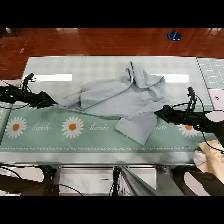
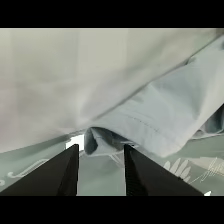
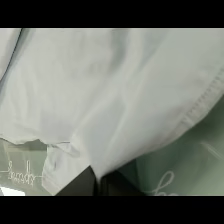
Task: Fold the shirts.
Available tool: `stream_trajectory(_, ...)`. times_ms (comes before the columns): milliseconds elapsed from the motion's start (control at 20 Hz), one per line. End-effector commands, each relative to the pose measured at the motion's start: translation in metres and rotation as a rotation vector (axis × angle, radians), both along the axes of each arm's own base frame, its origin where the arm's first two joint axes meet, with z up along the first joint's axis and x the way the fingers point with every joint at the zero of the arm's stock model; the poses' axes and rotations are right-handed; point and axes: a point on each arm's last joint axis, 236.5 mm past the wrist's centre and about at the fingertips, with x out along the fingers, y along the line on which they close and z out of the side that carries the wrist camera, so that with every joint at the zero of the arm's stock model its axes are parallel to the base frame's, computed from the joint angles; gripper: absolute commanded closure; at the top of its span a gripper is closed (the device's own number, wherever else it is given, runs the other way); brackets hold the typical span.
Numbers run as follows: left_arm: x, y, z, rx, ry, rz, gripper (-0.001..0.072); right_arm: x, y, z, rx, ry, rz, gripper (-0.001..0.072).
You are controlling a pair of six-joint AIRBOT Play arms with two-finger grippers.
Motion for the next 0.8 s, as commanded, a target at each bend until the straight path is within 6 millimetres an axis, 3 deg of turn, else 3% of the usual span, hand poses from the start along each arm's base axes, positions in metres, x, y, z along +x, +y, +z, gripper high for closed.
stream_trajectory(0,0.000,-0.003,-0.001,-0.013,0.023,-0.024,0.0330,-0.002,0.005,0.003,0.027,0.011,0.004,0.0686)
stream_trajectory(300,0.027,-0.019,0.001,-0.010,0.027,-0.031,0.0332,-0.003,0.016,0.012,0.096,0.020,0.003,0.0686)
stream_trajectory(400,0.031,-0.026,-0.002,-0.011,0.043,-0.026,0.0503,-0.005,0.017,0.012,0.100,0.024,0.008,0.0686)
stream_trajectory(450,0.029,-0.028,-0.003,-0.017,0.055,-0.027,0.0681,-0.005,0.017,0.012,0.101,0.025,0.010,0.0686)
stream_trajectory(600,0.018,-0.031,0.002,-0.049,0.090,-0.047,0.0684,-0.004,0.019,0.014,0.112,0.022,0.008,0.0686)
stream_trajectory(750,0.019,-0.024,0.038,-0.064,0.049,-0.057,0.0687,0.004,0.026,0.033,0.167,-0.026,0.003,0.0687)
